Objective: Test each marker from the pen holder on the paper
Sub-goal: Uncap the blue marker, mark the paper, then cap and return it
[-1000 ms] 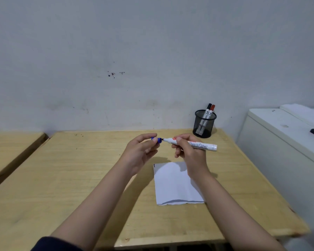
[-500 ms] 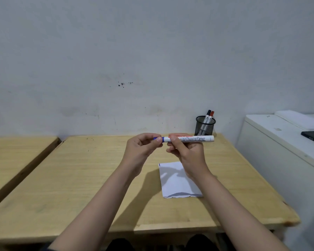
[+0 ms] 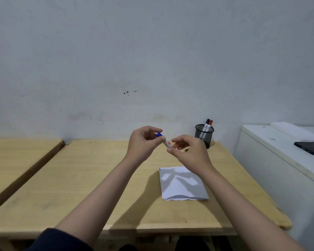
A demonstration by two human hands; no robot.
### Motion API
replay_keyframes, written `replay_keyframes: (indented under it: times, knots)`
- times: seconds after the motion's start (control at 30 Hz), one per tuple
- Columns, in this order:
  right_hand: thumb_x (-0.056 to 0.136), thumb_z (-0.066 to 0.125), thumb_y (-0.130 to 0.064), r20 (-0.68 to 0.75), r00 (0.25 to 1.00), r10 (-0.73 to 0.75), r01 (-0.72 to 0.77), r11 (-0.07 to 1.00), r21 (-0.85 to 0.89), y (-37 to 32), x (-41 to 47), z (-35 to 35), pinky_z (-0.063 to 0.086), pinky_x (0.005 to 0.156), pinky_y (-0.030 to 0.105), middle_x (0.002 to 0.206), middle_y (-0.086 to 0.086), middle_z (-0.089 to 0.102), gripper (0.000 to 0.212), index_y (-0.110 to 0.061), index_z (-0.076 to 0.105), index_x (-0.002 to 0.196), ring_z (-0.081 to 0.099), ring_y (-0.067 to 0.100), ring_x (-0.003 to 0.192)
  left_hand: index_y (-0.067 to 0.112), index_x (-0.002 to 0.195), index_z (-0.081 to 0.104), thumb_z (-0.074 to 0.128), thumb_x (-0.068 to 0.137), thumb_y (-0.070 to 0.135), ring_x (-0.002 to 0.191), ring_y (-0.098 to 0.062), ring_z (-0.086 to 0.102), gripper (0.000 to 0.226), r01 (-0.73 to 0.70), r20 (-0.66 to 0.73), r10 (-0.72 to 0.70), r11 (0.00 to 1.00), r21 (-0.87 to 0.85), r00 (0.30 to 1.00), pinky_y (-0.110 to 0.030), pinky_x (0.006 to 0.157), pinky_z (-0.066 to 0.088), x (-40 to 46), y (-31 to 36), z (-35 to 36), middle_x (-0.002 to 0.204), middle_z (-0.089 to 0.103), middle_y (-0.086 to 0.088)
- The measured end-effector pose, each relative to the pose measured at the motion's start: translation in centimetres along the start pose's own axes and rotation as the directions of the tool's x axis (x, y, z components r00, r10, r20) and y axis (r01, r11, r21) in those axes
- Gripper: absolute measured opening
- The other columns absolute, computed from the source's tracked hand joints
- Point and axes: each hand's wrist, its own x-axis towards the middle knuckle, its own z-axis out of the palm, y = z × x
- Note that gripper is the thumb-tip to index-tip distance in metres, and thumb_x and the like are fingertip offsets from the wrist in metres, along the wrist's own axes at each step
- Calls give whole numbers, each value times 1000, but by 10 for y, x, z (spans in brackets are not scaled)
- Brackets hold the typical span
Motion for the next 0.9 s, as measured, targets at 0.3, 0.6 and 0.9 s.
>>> replay_keyframes:
  times: [0.3, 0.6, 0.9]
  knots:
    - [77, 72, -14, -41, 987, -155, 154, 988, -11, 25, 21, -33, 52, 67, 18, 76, -7, 64, 53, -35, 56, 122, 59, 5, 60, 12, 95, 71, 74, 76, 22, 63, -4, 61, 22, -39, 83, 35, 998, 43, 996, -13, 54, 43, 19, 5, 41, 75, 68, -2]
    - [77, 70, -11, -355, 933, -54, 21, 995, -96, 75, 103, -111, 44, 56, 8, 70, 4, 65, 44, -26, 51, 113, 61, 9, 53, 12, 94, 70, 69, 78, 29, 83, -11, 65, 24, -8, 88, -7, 986, 169, 996, -25, 75, 50, 76, -43, 115, 91, 72, -1]
    - [76, 70, -10, -488, 870, -74, -23, 982, -189, 144, 199, -123, 48, 72, 29, 93, 10, 64, 41, -17, 52, 113, 64, 17, 64, 10, 110, 61, 66, 80, 33, 109, -23, 56, 38, -58, 142, 4, 925, 375, 990, -31, 90, 43, 151, -99, 200, 115, 58, -9]
